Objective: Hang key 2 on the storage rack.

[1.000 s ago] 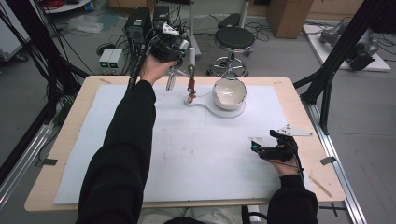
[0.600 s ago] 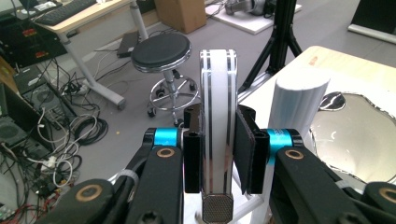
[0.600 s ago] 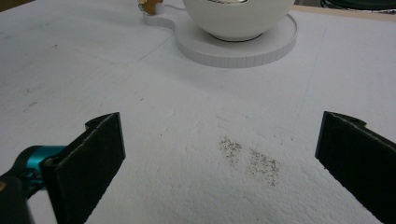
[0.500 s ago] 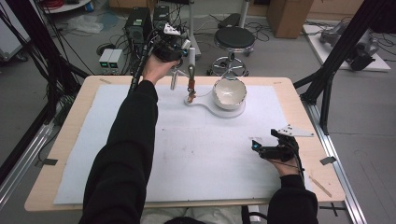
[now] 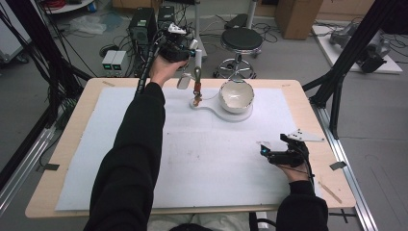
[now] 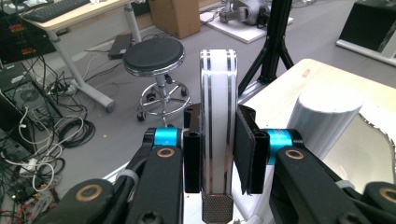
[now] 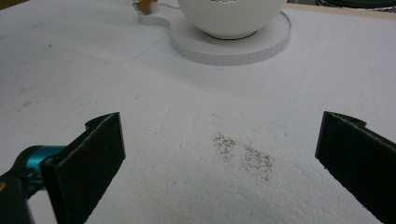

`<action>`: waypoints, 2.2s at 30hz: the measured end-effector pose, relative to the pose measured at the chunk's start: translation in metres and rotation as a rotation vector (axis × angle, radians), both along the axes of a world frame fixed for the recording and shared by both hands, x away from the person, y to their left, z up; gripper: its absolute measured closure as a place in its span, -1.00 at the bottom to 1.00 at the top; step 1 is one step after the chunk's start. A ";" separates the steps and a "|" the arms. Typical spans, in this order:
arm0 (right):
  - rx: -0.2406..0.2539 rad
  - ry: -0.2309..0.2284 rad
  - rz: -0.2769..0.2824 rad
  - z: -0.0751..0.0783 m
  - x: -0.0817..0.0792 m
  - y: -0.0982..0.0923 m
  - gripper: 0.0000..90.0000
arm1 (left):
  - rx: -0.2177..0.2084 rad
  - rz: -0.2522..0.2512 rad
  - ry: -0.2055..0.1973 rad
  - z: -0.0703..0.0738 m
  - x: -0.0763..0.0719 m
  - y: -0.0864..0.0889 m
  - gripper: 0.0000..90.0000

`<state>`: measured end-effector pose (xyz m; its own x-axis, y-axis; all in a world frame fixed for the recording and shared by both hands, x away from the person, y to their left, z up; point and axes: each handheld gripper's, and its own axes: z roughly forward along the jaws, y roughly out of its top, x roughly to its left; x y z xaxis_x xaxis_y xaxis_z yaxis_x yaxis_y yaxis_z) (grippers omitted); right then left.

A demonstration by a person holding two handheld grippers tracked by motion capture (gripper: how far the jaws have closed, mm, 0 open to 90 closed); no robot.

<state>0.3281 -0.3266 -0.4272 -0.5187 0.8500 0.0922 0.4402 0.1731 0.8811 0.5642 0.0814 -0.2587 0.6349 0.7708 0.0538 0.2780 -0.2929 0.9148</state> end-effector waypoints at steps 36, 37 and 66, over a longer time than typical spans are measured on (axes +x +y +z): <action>-0.003 0.008 0.002 -0.001 0.002 0.002 -0.99 | 0.008 0.049 0.279 -0.030 -0.022 0.080 -0.96; -0.003 0.010 0.003 -0.001 0.002 0.003 -0.99 | 0.010 0.052 0.276 -0.030 -0.024 0.082 -0.96; -0.006 0.015 -0.001 -0.001 0.003 0.003 -0.99 | 0.017 0.044 0.280 -0.055 -0.076 0.116 -0.96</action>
<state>0.3308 -0.3236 -0.4286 -0.5161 0.8513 0.0945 0.4534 0.1779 0.8733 0.4885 0.1973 -0.3142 0.5924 0.7987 -0.1058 0.5320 -0.2892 0.7958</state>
